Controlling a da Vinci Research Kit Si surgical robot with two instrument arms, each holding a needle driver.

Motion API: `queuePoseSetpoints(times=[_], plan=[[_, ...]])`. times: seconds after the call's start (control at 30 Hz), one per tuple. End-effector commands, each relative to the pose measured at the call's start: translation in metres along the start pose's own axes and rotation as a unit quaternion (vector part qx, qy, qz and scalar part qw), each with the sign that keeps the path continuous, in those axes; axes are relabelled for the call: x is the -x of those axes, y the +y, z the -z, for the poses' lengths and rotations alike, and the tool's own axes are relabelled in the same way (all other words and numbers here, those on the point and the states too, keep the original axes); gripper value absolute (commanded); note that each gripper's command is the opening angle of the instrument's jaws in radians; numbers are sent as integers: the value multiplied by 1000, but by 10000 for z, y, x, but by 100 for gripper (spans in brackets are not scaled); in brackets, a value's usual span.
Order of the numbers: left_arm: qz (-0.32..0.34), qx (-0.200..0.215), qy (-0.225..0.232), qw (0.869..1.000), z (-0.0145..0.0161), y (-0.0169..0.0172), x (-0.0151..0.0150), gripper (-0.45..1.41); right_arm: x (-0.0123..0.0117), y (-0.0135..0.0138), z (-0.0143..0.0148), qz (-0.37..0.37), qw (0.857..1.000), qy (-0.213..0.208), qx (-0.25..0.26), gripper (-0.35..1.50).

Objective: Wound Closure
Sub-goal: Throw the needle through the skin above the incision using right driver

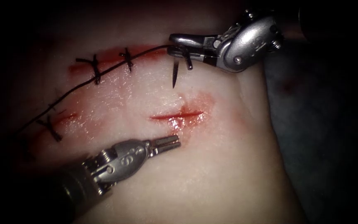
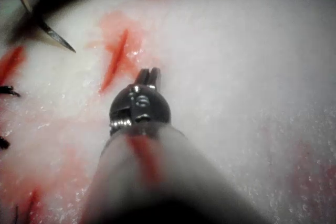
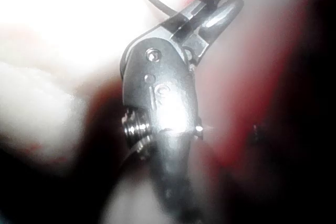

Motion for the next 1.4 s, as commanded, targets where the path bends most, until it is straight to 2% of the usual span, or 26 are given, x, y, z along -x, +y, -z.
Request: queuePoseSetpoints(times=[0.03, 0.3, 0.4, 0.53, 0.77, 1.0, 1.4], plan=[[0, 1, 1, 1000, -8, -2, 2, -20, 5, 0, -8, 2, 1000, 2, -5, -35], [0, 2, 1, 1000, -7, -2, 1, -21, 5, -13, -13, 59, 998, -15, -36, -35], [1, 2, 1, 1000, -7, -1, 0, -21, 7, -19, -12, 102, 994, -19, -36, -35], [1, 4, 2, 1000, -5, -1, -1, -21, 11, -31, -9, 123, 991, -36, -41, -35], [2, 5, 1, 1000, -1, -1, -3, -21, 21, -60, 1, 147, 987, -51, -49, -35], [1, 7, 2, 1000, 2, -2, -2, -21, 22, -92, 8, 188, 980, -45, -53, -35], [-3, 6, -4, 1000, 23, -10, 9, -23, 14, -141, 20, 282, 956, -51, -57, -35]])
